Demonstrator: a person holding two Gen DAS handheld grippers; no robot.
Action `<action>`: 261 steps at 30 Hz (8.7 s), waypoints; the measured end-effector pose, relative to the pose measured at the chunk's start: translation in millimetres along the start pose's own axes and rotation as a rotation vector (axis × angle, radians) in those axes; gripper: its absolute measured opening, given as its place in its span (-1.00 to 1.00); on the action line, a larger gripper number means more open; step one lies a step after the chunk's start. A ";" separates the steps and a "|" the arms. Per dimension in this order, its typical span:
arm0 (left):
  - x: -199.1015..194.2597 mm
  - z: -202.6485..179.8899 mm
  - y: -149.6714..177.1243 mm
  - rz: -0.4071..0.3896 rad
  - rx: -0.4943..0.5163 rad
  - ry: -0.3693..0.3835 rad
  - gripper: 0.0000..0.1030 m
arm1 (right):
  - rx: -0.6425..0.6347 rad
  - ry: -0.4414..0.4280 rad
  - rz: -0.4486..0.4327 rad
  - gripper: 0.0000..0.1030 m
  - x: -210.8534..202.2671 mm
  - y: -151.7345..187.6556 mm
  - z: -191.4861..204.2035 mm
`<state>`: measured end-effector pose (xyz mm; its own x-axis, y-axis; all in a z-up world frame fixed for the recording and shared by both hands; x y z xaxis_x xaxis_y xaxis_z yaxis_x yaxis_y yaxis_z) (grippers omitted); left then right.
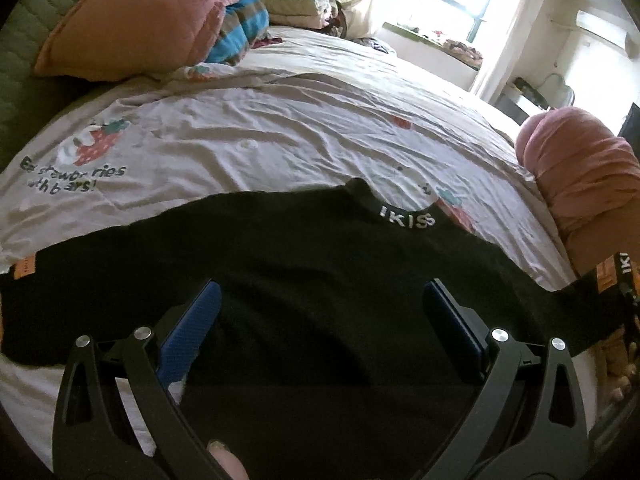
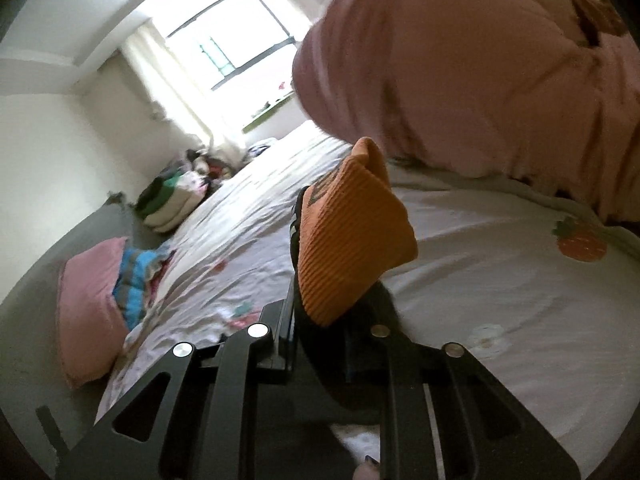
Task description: Fold small clothes
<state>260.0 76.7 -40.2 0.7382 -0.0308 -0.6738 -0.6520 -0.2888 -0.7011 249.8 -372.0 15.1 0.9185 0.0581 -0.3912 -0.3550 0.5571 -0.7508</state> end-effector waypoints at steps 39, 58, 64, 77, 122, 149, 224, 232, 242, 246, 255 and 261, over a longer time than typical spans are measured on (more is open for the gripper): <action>4.8 41.4 9.1 0.099 -0.296 0.258 0.84 | -0.332 -0.333 0.359 -0.66 40.6 184.2 214.4; 31.1 43.8 42.4 0.235 -0.363 0.292 0.80 | -0.366 -0.412 0.496 -0.03 21.9 222.2 210.4; 40.0 38.2 55.8 0.256 -0.276 0.213 0.30 | -0.297 -0.331 0.450 -0.02 23.6 185.4 165.6; 38.4 23.6 67.3 0.320 -0.318 0.311 0.08 | -0.217 -0.235 0.381 0.02 28.1 143.9 111.1; 34.8 11.0 64.5 0.205 -0.011 0.100 -0.78 | -0.544 -0.104 0.480 0.14 62.1 186.4 114.7; 4.6 35.2 55.3 0.141 -0.023 0.031 0.29 | -0.532 -0.125 0.450 0.90 40.6 183.3 123.9; -80.7 330.5 47.8 0.004 -0.440 -0.582 0.81 | -0.915 -0.594 0.486 0.91 -27.2 322.3 379.0; -55.7 345.0 60.9 0.071 -0.450 -0.564 0.51 | -0.896 -0.592 0.511 0.91 -26.4 332.0 374.2; -59.7 319.9 43.1 0.004 -0.347 -0.515 -0.77 | -0.822 -0.571 0.532 0.91 -29.6 329.3 352.0; -70.7 303.8 33.0 -0.053 -0.349 -0.452 -0.78 | -0.803 -0.549 0.529 0.91 -29.1 321.8 340.2; -97.0 245.7 5.6 -0.199 -0.383 -0.216 -0.80 | -0.753 -0.500 0.484 0.91 -36.2 289.9 307.9; -109.9 199.9 -10.1 -0.241 -0.342 -0.116 -0.80 | -0.723 -0.466 0.455 0.91 -34.9 267.5 289.4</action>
<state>150.8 274.2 -5.6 0.8253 0.1785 -0.5358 -0.3543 -0.5752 -0.7373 173.3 14.7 -18.0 0.5889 0.5505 -0.5917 -0.5718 -0.2336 -0.7864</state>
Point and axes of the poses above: each gripper's, at about its wrist camera, not at the fingertips, and x roughly the way its jaws point, z to its left, y to its underside, the point moved 9 cm from there along x, roughly the way its jaws point, and after that the axes turned 5 degrees about -z, right-handed, at the moved point
